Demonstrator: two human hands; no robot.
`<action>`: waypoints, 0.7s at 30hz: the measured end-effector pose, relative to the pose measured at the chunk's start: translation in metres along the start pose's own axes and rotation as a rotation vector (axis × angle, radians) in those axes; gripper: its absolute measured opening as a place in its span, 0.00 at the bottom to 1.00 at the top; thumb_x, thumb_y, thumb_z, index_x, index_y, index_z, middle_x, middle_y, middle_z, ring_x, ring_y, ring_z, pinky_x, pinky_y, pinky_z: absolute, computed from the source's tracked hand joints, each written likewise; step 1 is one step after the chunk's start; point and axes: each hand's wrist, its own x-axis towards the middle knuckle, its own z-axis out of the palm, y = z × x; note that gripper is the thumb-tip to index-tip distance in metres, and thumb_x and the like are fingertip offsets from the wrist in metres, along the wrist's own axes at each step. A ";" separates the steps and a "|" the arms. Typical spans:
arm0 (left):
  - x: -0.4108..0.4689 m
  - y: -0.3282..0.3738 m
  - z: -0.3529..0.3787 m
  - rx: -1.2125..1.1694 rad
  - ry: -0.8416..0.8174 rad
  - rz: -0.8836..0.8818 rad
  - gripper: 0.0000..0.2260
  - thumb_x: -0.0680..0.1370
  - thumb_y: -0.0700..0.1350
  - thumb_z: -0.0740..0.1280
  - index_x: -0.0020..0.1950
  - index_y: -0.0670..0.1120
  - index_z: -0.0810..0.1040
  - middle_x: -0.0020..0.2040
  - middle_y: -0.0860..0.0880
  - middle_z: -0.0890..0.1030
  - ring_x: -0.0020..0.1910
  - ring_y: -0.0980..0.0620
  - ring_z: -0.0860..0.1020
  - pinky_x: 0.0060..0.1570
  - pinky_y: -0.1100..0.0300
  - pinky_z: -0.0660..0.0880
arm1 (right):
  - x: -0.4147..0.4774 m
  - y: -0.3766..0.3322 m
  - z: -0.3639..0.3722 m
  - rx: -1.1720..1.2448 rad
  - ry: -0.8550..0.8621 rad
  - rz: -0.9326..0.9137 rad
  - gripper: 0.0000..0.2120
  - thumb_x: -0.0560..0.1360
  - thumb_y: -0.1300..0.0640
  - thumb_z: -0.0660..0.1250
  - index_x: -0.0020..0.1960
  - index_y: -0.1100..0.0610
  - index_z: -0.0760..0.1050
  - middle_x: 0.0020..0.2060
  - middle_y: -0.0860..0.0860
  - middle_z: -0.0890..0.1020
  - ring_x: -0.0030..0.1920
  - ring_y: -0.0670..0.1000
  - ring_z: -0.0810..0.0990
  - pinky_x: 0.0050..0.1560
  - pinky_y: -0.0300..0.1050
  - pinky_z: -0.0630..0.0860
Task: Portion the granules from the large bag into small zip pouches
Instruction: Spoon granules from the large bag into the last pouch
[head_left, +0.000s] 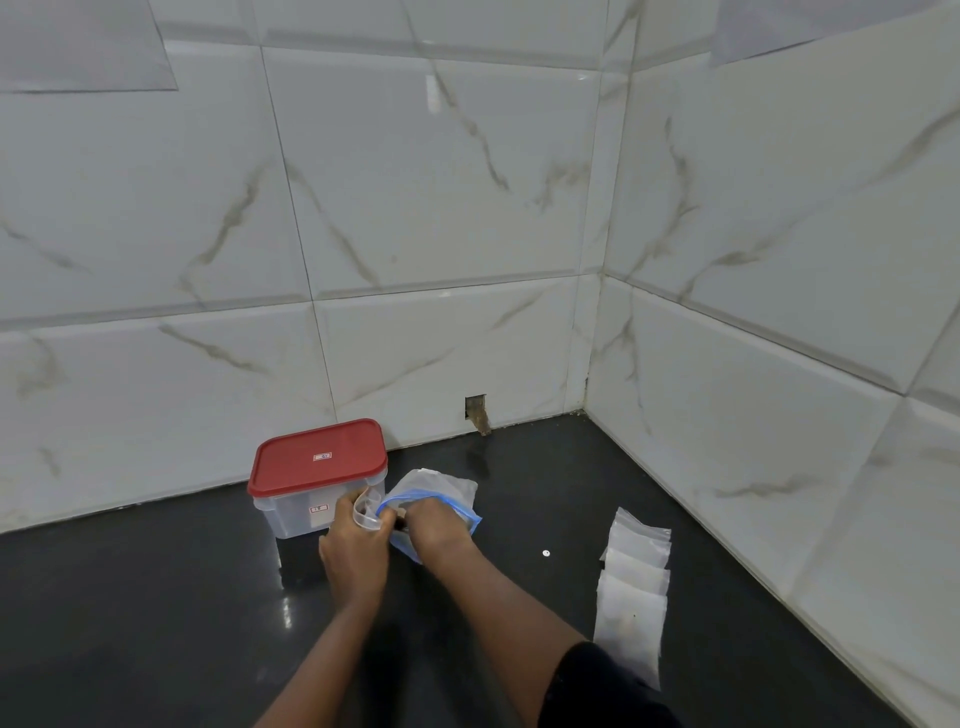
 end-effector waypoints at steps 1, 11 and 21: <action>0.000 0.000 0.000 0.000 0.002 0.000 0.15 0.72 0.43 0.69 0.58 0.48 0.75 0.48 0.42 0.81 0.48 0.40 0.76 0.48 0.48 0.76 | 0.000 -0.003 -0.001 0.018 -0.018 0.015 0.17 0.81 0.56 0.54 0.63 0.62 0.74 0.48 0.55 0.77 0.53 0.56 0.76 0.42 0.29 0.67; -0.003 0.006 0.006 -0.003 -0.007 0.011 0.14 0.73 0.42 0.69 0.57 0.48 0.75 0.43 0.50 0.78 0.50 0.42 0.77 0.58 0.40 0.71 | -0.003 0.001 -0.014 -0.013 -0.037 0.144 0.15 0.80 0.57 0.59 0.64 0.62 0.73 0.56 0.56 0.78 0.63 0.56 0.75 0.57 0.46 0.70; -0.009 -0.001 0.007 0.026 -0.016 0.031 0.15 0.73 0.42 0.70 0.59 0.45 0.75 0.48 0.44 0.82 0.49 0.41 0.78 0.61 0.35 0.68 | -0.019 0.010 0.009 0.298 0.174 0.208 0.14 0.80 0.63 0.54 0.63 0.64 0.72 0.61 0.59 0.76 0.62 0.57 0.75 0.53 0.43 0.71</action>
